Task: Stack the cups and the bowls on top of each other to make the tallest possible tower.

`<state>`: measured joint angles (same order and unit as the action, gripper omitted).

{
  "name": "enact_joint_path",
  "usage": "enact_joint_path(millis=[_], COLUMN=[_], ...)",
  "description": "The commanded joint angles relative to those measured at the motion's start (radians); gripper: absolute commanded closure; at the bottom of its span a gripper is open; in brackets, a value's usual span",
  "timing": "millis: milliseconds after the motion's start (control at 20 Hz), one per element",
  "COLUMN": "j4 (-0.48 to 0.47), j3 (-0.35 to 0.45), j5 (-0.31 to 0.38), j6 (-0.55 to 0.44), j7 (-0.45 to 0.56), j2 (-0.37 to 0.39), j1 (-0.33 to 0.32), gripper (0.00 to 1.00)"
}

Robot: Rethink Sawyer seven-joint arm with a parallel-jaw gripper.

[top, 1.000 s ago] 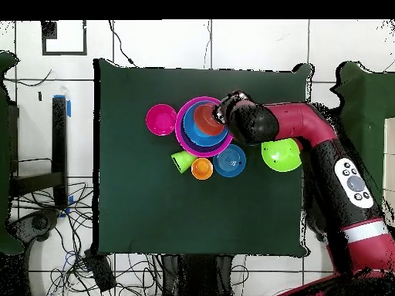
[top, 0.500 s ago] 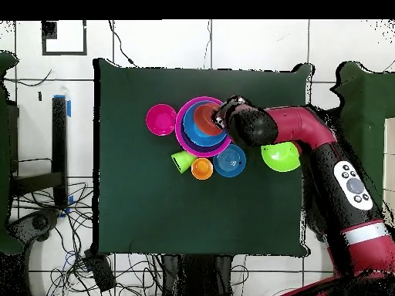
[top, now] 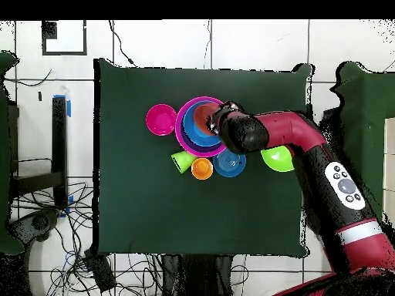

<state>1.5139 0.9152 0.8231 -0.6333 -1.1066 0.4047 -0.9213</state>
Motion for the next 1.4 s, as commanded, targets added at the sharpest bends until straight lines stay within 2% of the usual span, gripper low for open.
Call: enact_joint_path(millis=[50, 250, 650, 850, 1000, 1050, 1200, 1300, 1400], j4=[0.073, 0.033, -0.034, -0.050, -0.050, -0.050, -0.035, -0.017, -0.006], j3=[-0.081, -0.076, -0.093, -0.110, -0.138, -0.147, -0.227, -0.246, -0.243], j5=[0.106, 0.110, 0.137, 0.155, 0.178, 0.186, 0.205, 0.175, 0.142], j6=[0.055, 0.052, 0.074, 0.086, 0.163, 0.188, 0.254, 0.248, 0.232], j7=[0.104, 0.145, 0.155, 0.096, -0.001, -0.033, -0.222, -0.251, -0.223], j2=[-0.044, -0.089, -0.133, -0.098, -0.072, -0.063, 0.005, 0.030, 0.046], j1=[0.053, 0.044, 0.060, 0.080, 0.094, 0.099, 0.154, 0.163, 0.166], gripper=[0.00, 0.00, 0.00, 0.00, 0.00, 1.00, 1.00, 1.00, 1.00])
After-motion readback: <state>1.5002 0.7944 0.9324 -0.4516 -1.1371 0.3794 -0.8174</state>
